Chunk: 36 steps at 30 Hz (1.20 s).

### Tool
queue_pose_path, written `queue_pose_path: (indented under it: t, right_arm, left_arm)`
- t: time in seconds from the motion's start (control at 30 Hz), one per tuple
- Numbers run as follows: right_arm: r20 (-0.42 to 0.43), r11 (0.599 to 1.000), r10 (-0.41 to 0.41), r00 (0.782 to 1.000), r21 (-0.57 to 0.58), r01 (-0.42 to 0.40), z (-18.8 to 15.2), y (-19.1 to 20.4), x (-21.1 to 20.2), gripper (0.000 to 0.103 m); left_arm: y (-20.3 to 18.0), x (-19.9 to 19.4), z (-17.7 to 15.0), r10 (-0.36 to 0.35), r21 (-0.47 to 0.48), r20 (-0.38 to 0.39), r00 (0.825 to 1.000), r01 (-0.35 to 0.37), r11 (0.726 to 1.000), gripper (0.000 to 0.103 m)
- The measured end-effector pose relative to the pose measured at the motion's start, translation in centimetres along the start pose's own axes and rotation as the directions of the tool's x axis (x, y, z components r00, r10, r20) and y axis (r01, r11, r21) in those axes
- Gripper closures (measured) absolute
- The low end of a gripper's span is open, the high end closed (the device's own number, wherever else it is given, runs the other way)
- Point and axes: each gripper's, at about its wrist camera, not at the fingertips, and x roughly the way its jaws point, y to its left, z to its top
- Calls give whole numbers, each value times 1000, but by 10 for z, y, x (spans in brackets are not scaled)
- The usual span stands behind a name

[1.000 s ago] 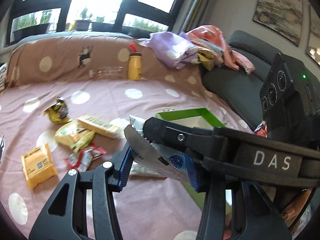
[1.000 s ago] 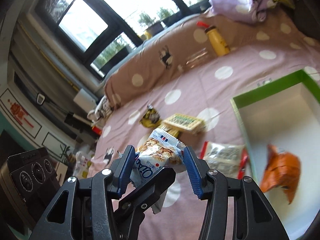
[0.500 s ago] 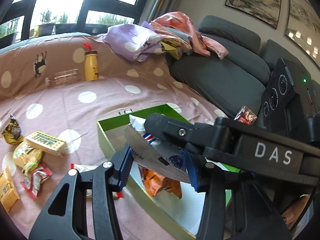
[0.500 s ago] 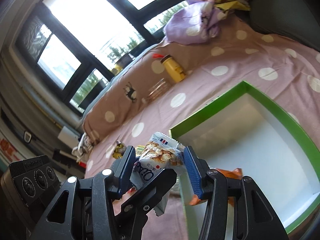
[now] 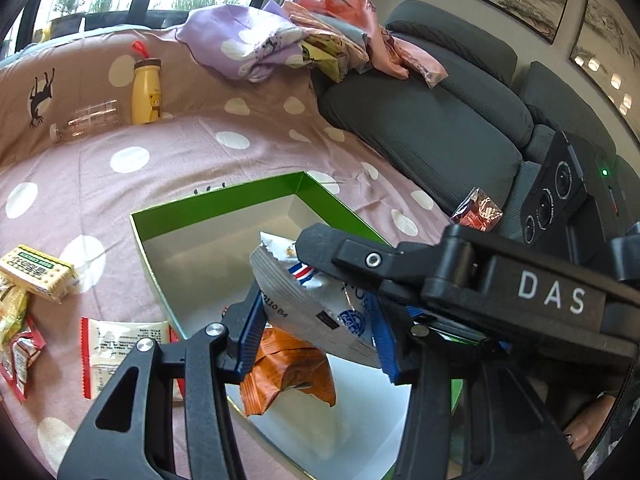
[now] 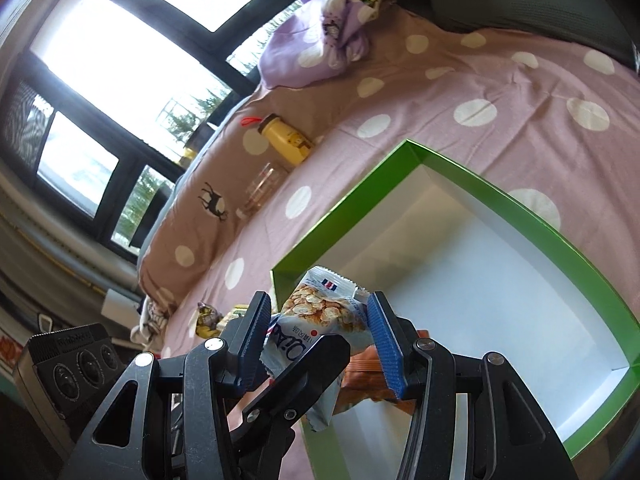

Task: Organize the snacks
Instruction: 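Carry the chip bag over the green box and open the right gripper, then withdraw the right gripper from the box back over the snacks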

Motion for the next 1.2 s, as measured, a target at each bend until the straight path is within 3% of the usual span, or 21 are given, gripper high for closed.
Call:
queue_pose_path:
  t: [0.37,0.83,0.9,1.0,1.1,1.2]
  right_arm:
    - [-17,996,-78,997,46,79,1,-15,5,50]
    - [0,992,-120,993,45,120,3,-14,4,50]
    - [12,991,-129,992,32,128,3,-10,3,50]
    - [19,990,-138,990,12,138,2,-3,3,49]
    - [22,991,-135,991,-8,136,0,4,5,44]
    - [21,993,-115,993,-37,116,-3,14,7,41]
  left_arm:
    - [1,21,-3,-29,-31,-56,998,27,999,55]
    - [-1,18,-5,-54,-44,-54,997,52,998,53]
    - [-1,12,-5,-55,-41,-43,998,54,998,50]
    - [2,-1,-6,-36,-38,-19,999,35,999,37]
    - [8,-16,-6,-5,-49,-1,1000,5,999,34]
    - [16,-38,-8,8,-61,30,1000,-6,998,19]
